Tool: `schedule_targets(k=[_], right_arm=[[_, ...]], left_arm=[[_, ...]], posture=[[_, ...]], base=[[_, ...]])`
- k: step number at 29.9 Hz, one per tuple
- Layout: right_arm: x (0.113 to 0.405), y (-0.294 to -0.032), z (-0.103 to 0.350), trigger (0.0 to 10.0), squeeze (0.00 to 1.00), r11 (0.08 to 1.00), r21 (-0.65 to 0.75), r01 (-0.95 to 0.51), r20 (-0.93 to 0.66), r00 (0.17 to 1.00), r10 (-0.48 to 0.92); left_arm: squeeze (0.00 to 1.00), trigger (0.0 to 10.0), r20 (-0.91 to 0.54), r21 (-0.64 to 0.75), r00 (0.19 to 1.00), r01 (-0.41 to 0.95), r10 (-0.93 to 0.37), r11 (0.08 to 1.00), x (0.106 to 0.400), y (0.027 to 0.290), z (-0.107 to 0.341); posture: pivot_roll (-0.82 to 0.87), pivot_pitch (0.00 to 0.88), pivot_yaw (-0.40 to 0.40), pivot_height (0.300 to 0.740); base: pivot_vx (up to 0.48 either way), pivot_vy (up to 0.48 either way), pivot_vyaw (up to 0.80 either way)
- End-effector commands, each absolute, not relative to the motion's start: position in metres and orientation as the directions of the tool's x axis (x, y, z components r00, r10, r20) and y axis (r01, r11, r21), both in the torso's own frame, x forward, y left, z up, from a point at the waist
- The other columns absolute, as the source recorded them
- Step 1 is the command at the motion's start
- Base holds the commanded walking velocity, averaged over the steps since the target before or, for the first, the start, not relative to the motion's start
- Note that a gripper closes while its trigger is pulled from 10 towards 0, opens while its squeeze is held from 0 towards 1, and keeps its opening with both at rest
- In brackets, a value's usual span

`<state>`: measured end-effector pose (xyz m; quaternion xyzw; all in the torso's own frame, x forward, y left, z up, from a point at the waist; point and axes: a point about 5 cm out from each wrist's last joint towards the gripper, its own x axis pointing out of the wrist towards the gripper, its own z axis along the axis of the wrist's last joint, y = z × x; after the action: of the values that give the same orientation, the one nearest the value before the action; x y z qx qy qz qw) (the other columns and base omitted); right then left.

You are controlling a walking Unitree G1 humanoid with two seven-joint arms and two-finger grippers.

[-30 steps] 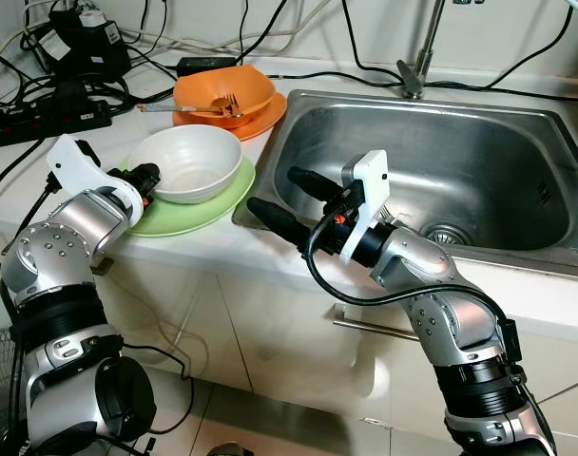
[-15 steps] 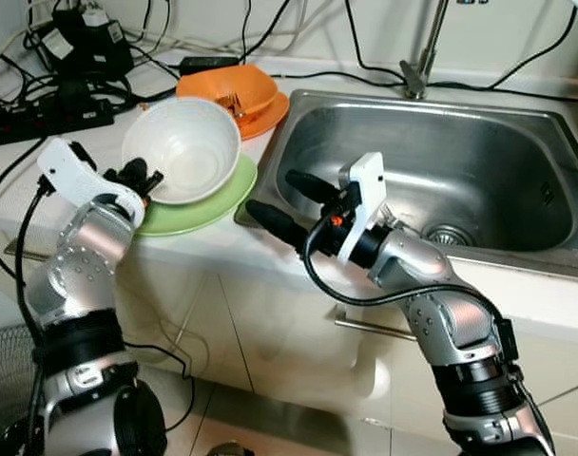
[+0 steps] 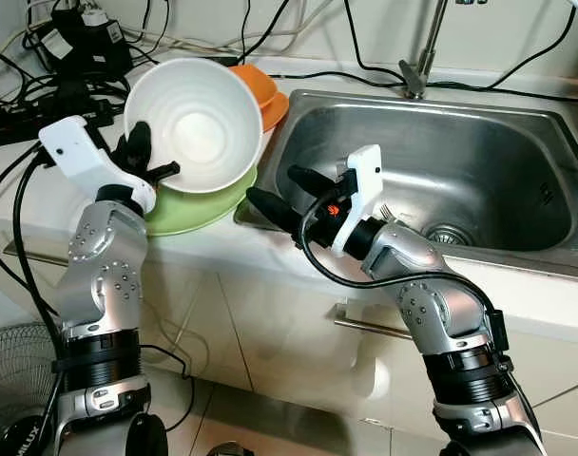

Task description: Kitchen organization

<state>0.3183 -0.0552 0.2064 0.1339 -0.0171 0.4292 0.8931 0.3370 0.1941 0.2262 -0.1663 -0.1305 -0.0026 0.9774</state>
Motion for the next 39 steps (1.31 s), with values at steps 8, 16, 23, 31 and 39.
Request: schedule_targets(k=[8,16,23,31,39], right_arm=[[0.324,-0.052,0.216,10.0,0.00,0.572,0.316,-0.757,0.173,0.639,0.749],[0.327,-0.052,0.218,10.0,0.00,0.557,0.385,-0.736,0.179,0.652,0.737],[0.328,-0.052,0.218,10.0,0.00,0.546,0.419,-0.725,0.177,0.655,0.735],[0.330,-0.053,0.219,10.0,0.00,0.554,0.435,-0.710,0.176,0.670,0.721],[0.345,-0.060,0.221,10.0,0.00,0.617,0.482,-0.621,0.150,0.753,0.641]], left_arm=[[0.00,0.0,0.331,-0.266,0.941,0.162,-0.068,0.950,0.334,0.167,0.228],[0.00,0.0,0.362,-0.234,0.921,0.239,-0.144,0.943,0.331,0.148,0.230],[0.00,0.0,0.382,-0.217,0.901,0.302,-0.204,0.928,0.329,0.135,0.231],[0.00,0.0,0.402,-0.207,0.889,0.324,-0.222,0.923,0.327,0.130,0.233],[0.00,0.0,0.406,-0.187,0.875,0.364,-0.265,0.912,0.325,0.123,0.231]], posture=[[-0.02,0.027,0.062,0.740],[-0.02,0.028,0.060,0.740],[-0.02,0.025,0.059,0.740],[-0.02,0.021,0.058,0.740],[-0.02,0.013,0.052,0.740]], base=[[0.000,0.000,0.00],[0.000,0.000,0.00],[0.000,0.000,0.00],[0.000,0.000,0.00],[0.000,0.000,0.00]])
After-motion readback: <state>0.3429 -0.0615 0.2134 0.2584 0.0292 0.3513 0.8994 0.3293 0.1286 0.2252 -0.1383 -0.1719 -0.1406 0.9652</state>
